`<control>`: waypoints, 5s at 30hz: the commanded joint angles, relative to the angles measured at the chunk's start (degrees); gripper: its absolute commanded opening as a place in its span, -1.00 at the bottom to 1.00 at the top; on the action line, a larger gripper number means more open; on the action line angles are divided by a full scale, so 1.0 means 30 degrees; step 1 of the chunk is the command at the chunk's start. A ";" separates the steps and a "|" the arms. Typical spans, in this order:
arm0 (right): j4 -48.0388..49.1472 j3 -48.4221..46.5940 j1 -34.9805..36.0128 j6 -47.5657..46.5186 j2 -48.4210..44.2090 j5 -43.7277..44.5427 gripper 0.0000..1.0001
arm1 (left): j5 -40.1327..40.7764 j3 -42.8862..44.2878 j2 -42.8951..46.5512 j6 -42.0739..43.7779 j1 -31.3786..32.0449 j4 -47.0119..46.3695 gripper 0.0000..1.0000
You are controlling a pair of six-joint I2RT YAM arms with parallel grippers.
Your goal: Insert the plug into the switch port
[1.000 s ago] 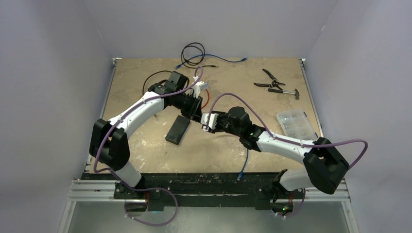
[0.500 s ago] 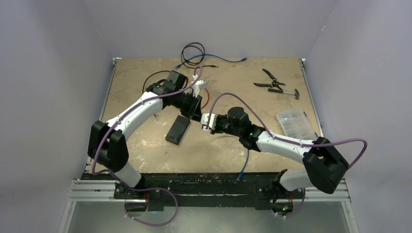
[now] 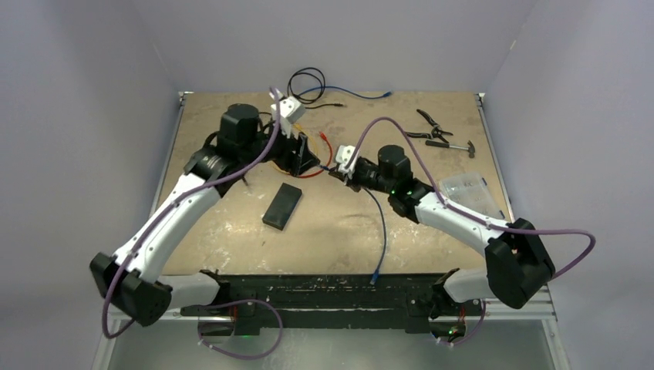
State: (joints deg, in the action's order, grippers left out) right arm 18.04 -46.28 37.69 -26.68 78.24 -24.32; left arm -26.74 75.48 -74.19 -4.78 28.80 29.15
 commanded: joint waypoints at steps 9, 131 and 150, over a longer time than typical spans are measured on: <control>0.1921 -0.1942 -0.2559 0.5576 -0.0531 -0.7531 -0.99 | 0.0970 -0.6826 0.6402 0.1469 0.0011 -1.2615 0.72; 0.0035 -0.1072 -0.3834 0.1425 -0.2792 -0.6115 0.78 | -0.6343 -0.9631 0.0305 0.5580 -0.0107 -1.4586 -1.00; -0.1969 -0.3063 -0.3808 0.0719 0.0417 -1.0850 0.06 | -0.7156 -0.9837 0.0316 0.5728 -0.0107 -1.5043 -1.00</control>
State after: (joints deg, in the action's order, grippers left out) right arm 11.18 -52.51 26.20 -24.32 79.55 -53.36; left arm -45.76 46.46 -73.41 13.85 28.77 -12.40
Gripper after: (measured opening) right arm 0.569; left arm 0.153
